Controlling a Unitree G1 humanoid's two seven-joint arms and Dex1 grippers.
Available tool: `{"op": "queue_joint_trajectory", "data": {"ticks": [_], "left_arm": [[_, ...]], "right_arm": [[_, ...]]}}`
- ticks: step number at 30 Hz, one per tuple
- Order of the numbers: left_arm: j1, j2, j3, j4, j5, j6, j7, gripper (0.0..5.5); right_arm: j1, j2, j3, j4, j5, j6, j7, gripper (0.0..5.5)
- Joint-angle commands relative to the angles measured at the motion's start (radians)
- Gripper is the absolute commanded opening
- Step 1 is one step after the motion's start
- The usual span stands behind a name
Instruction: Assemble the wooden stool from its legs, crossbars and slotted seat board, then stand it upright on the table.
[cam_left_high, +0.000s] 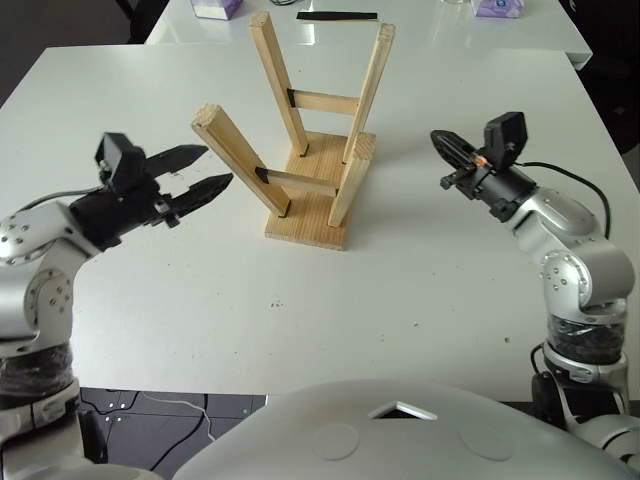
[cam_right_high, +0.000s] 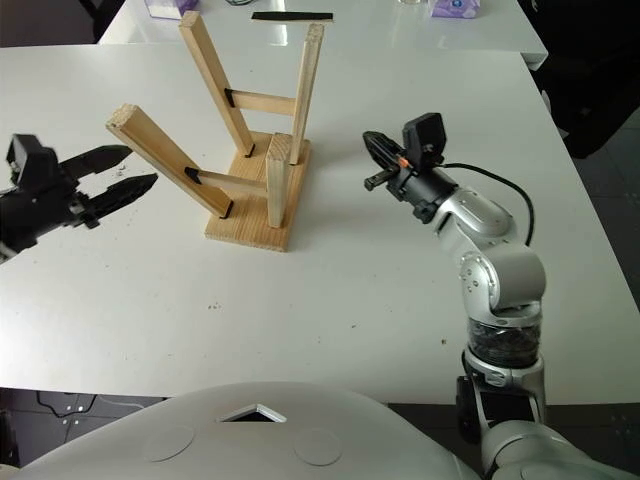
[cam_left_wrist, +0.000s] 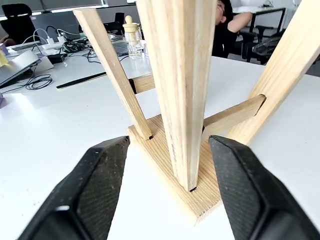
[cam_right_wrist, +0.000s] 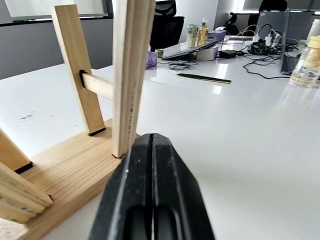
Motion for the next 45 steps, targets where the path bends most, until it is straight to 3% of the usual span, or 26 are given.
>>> {"op": "queue_joint_trajectory", "data": {"ticks": [1, 3, 5, 12, 15, 24, 30, 37, 43, 45], "left_arm": [[0.040, -0.076, 0.155, -0.037, -0.120, 0.049, 0.129, 2.34], [0.029, -0.123, 0.211, -0.026, -0.148, 0.049, 0.230, 2.01], [0.005, -0.163, 0.185, 0.010, -0.061, 0.008, 0.339, 1.68], [-0.161, -0.438, -0.287, -0.031, 0.250, -0.075, 0.626, 0.44], [-0.168, -0.514, -0.406, -0.065, 0.308, -0.067, 0.684, 0.03], [-0.052, -0.580, -0.436, -0.248, 0.381, 0.024, 0.856, 0.03], [-0.023, -0.589, -0.389, -0.336, 0.404, 0.049, 0.913, 0.03], [-0.040, -0.580, -0.229, -0.401, 0.527, 0.096, 1.081, 0.03], [0.019, -0.576, -0.329, -0.485, 0.533, 0.175, 1.040, 0.03], [-0.009, -0.574, -0.446, -0.484, 0.486, 0.204, 0.969, 0.03]], "right_arm": [[0.001, 0.007, -0.001, -0.009, 0.000, 0.008, -0.017, 0.00], [-0.009, 0.030, 0.013, -0.021, 0.002, 0.017, -0.038, 0.00], [-0.015, 0.058, 0.033, -0.033, 0.000, 0.025, -0.067, 0.00], [-0.022, 0.198, 0.190, -0.143, -0.125, 0.107, -0.305, 0.00], [-0.029, 0.189, 0.285, -0.185, -0.239, 0.120, -0.374, 0.00], [-0.005, 0.221, 0.376, -0.325, -0.352, 0.224, -0.449, 0.00], [0.027, 0.204, 0.276, -0.321, -0.433, 0.240, -0.499, 0.00], [0.057, 0.255, 0.227, -0.448, -0.561, 0.299, -0.600, 0.00], [0.125, 0.266, 0.335, -0.545, -0.622, 0.434, -0.613, 0.00], [0.082, 0.290, 0.453, -0.523, -0.586, 0.441, -0.573, 0.00]]}}
